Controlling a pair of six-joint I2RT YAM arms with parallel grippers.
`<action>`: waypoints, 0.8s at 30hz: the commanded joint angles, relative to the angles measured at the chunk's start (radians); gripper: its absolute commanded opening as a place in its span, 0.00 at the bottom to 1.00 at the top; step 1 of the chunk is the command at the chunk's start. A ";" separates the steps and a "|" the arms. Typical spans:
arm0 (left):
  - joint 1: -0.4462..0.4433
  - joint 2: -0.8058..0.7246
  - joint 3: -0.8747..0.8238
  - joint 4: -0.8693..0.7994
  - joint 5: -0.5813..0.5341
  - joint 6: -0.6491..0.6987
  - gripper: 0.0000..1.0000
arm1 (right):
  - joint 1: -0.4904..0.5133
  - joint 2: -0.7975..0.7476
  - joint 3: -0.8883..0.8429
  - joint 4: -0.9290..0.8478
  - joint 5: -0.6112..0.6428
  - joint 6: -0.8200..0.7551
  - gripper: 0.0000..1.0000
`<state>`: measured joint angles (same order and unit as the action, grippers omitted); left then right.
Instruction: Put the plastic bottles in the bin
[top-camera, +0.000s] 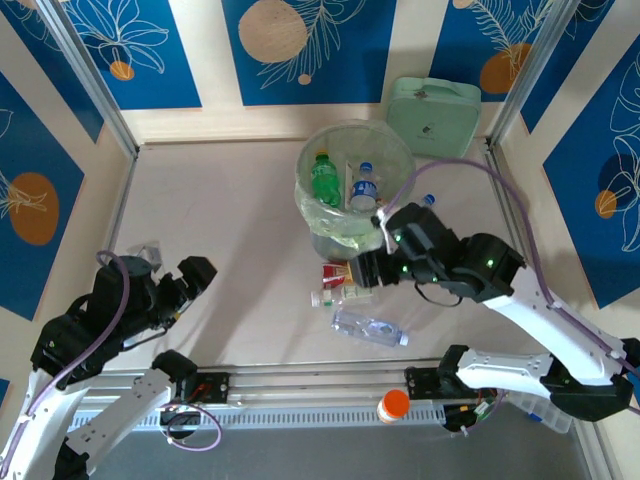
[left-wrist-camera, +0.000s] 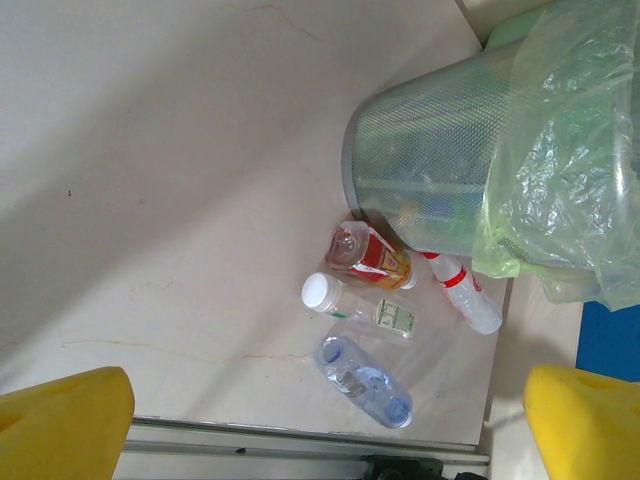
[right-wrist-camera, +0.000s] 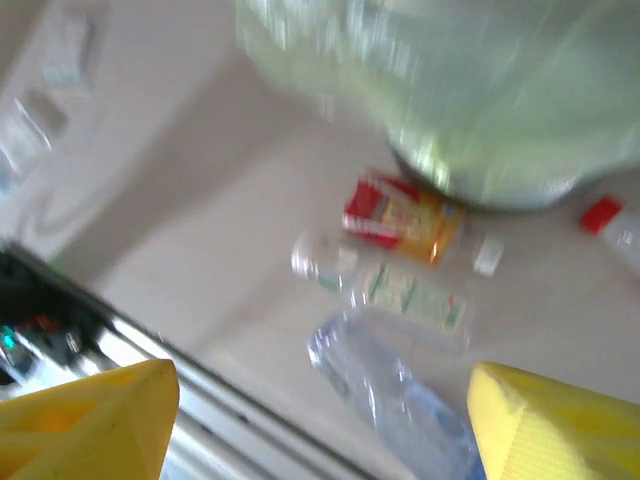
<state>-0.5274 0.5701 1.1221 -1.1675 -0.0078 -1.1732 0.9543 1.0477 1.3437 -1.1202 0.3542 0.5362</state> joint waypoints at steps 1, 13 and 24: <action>0.009 -0.019 -0.013 -0.010 0.008 -0.004 0.99 | 0.052 0.031 -0.096 -0.091 -0.051 0.016 0.78; 0.009 -0.075 -0.067 -0.015 -0.003 -0.025 0.99 | 0.151 0.337 -0.163 -0.060 -0.009 -0.339 0.86; 0.010 -0.066 -0.059 -0.017 -0.001 -0.018 0.99 | 0.218 0.540 -0.202 0.000 0.033 -0.552 0.82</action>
<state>-0.5274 0.5049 1.0607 -1.1713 -0.0082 -1.1809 1.1706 1.5608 1.1595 -1.1305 0.3649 0.0669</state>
